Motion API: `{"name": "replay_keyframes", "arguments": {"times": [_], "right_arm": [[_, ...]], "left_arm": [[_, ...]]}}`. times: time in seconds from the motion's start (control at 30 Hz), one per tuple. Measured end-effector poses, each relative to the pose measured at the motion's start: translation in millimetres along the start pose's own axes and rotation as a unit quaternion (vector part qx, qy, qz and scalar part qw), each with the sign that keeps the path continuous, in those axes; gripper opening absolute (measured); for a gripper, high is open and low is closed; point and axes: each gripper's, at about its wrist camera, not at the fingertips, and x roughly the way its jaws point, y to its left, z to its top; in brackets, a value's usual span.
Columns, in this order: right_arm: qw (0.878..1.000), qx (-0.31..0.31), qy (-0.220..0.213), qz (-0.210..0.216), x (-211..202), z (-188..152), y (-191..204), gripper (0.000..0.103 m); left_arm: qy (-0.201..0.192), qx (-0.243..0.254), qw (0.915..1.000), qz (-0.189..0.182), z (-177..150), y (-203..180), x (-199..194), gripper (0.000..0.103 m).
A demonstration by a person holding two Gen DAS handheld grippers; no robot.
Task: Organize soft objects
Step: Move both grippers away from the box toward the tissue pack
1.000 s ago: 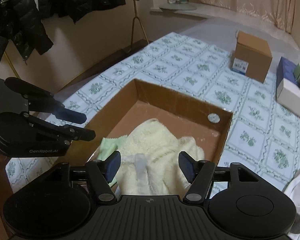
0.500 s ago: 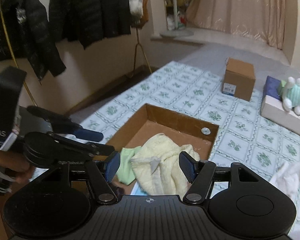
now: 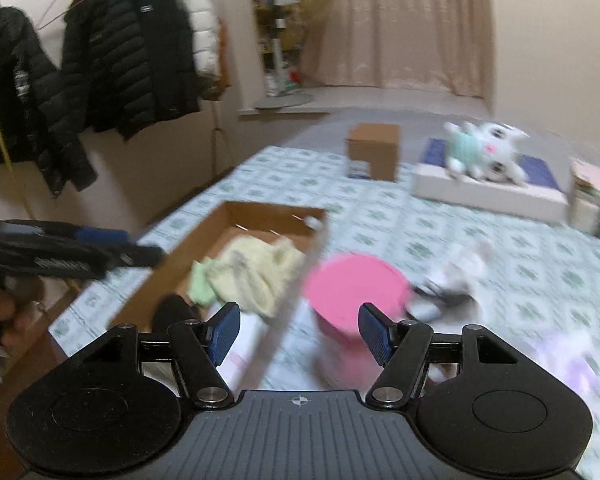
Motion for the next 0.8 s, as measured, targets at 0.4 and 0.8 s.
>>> {"name": "replay_keyframes", "arguments": {"times": [0.4,0.8], "right_arm": [[0.995,0.063,-0.001,-0.082,-80.3,-76.3,-77.8,0.066],[0.992,0.092,-0.008,-0.091,-99.2,-100.6,-96.5,0.066]], "left_arm": [[-0.028,-0.038,0.9983,0.035,-60.5,-77.2,-20.1,0.093],[-0.037,0.042,0.998,0.03,-107.4,-161.7,-0.4,0.092]]}}
